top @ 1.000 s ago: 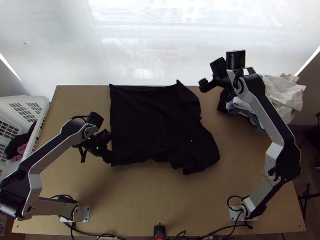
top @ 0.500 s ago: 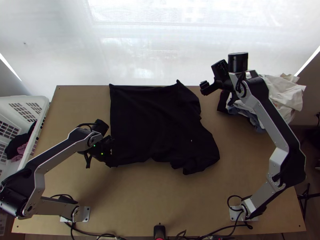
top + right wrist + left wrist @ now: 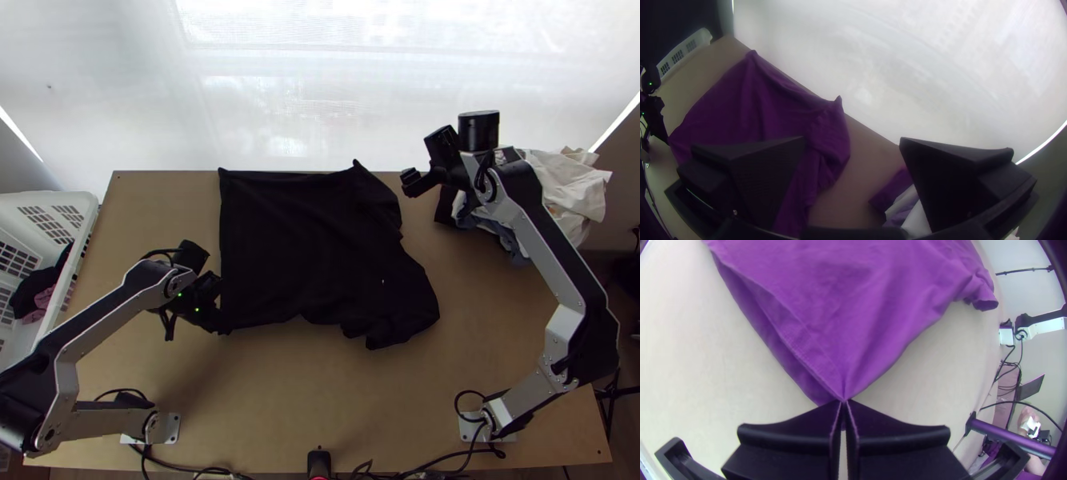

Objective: Fold the t-shirt

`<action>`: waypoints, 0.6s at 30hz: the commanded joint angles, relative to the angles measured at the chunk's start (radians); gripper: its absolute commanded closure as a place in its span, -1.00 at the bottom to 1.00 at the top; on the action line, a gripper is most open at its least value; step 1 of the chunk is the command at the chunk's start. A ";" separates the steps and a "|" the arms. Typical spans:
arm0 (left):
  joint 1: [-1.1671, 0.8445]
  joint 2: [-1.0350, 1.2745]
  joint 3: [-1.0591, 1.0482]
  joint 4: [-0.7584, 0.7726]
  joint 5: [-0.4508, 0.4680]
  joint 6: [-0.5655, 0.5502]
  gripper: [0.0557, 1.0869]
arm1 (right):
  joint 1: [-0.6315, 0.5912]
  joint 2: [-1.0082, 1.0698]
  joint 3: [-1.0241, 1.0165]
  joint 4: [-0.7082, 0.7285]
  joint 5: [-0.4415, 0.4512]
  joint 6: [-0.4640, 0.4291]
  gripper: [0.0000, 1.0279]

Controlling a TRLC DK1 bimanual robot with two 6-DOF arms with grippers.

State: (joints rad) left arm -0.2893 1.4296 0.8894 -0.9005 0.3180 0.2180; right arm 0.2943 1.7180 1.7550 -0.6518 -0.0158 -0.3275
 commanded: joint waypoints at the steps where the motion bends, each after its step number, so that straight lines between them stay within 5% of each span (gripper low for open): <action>1: 0.068 -0.133 -0.040 -0.092 0.001 0.037 0.93 | 0.006 -0.028 -0.022 0.001 0.000 -0.005 -0.91; 18: 0.530 -0.298 -0.118 -0.353 -0.019 0.443 0.93 | 0.022 -0.089 -0.069 0.001 0.000 -0.015 -0.91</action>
State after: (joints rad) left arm 0.0650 1.1683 0.7856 -1.1717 0.3164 0.5117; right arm 0.3134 1.6451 1.6947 -0.6491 -0.0158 -0.3386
